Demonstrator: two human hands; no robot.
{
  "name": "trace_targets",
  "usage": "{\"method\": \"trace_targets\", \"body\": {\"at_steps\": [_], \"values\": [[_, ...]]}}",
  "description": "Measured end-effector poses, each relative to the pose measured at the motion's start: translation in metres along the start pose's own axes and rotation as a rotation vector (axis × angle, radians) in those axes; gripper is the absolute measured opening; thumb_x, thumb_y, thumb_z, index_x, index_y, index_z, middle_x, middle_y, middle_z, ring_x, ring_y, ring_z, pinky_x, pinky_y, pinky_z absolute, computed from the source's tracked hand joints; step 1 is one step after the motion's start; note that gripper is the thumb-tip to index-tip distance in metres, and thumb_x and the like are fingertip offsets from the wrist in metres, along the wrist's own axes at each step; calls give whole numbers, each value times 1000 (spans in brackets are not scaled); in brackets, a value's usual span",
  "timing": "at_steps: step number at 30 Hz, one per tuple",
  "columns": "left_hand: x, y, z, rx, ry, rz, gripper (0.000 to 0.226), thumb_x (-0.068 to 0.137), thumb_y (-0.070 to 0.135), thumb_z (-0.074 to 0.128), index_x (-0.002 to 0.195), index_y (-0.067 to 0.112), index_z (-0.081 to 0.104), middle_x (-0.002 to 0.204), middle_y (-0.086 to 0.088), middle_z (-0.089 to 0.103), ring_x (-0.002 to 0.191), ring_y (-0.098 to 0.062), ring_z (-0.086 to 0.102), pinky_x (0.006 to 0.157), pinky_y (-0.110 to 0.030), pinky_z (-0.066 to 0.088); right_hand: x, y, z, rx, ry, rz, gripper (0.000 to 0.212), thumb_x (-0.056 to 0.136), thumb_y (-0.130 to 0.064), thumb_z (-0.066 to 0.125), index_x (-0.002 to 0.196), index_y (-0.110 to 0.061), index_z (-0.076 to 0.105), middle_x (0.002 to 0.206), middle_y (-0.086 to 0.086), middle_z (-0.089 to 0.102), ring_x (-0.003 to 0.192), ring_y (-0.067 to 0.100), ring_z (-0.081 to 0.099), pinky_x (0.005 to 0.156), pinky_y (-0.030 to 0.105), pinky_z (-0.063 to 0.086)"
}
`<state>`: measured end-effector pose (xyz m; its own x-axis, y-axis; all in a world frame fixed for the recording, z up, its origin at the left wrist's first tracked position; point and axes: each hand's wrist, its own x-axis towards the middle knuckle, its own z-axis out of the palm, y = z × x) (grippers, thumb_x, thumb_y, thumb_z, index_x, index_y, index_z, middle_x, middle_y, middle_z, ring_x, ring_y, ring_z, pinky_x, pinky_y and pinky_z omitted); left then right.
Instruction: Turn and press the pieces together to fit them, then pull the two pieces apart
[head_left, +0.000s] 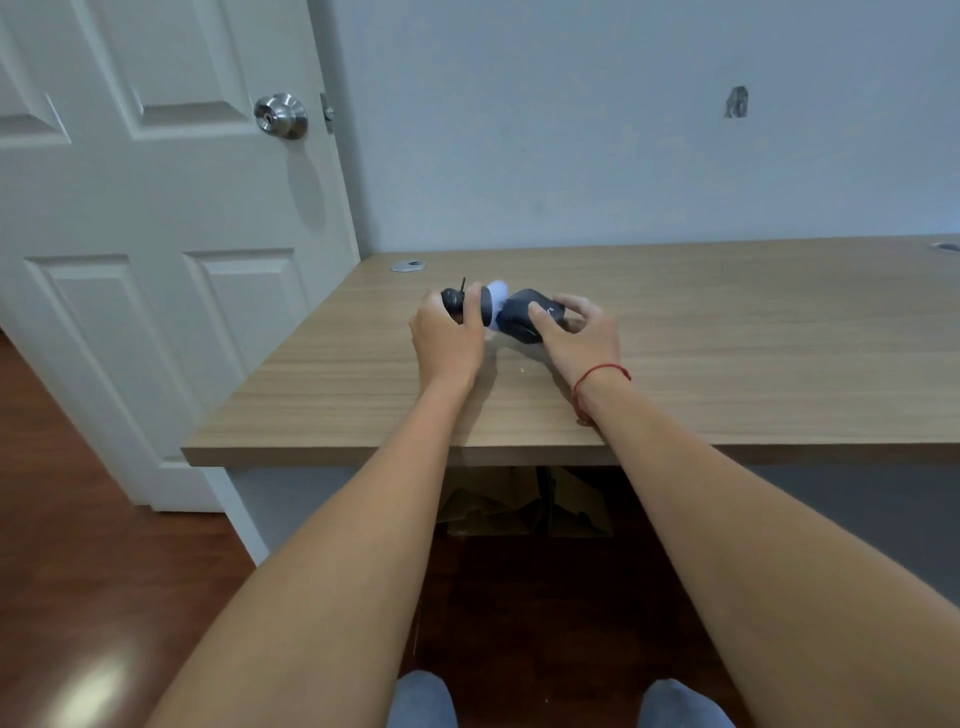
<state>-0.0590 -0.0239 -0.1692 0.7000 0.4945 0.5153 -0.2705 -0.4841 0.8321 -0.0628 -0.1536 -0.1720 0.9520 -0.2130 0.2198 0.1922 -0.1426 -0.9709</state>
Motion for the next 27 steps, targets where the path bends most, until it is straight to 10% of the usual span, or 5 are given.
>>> {"method": "trace_targets", "body": {"at_steps": [6,10,15,27], "values": [[0,4,0,-61,21,-31,41,91,32,61,60,18,37,57,8,45,61,-19,47,61,-23,34,5,-2,-2,158,-53,166,44,64,-30,84,98,-20,57,97,0,69,88,15,69,81,34,58],[0,5,-1,-103,11,-45,40,90,33,62,60,18,39,59,4,50,64,-23,53,62,-28,41,6,-7,-2,239,-236,265,84,53,-28,85,129,-10,52,114,15,68,89,24,74,82,43,61],[-3,4,1,-92,-106,6,41,85,39,64,59,14,44,66,-19,67,65,-33,69,62,-43,55,10,-3,-2,270,-171,223,33,75,-19,74,106,-13,68,98,11,74,89,23,74,87,42,59],[-6,5,-3,-45,-166,-6,39,86,28,65,60,1,51,59,-23,63,44,-18,64,43,-30,52,9,2,-1,184,-157,119,34,74,-24,74,106,-14,68,101,9,73,93,24,72,87,40,59]]}}
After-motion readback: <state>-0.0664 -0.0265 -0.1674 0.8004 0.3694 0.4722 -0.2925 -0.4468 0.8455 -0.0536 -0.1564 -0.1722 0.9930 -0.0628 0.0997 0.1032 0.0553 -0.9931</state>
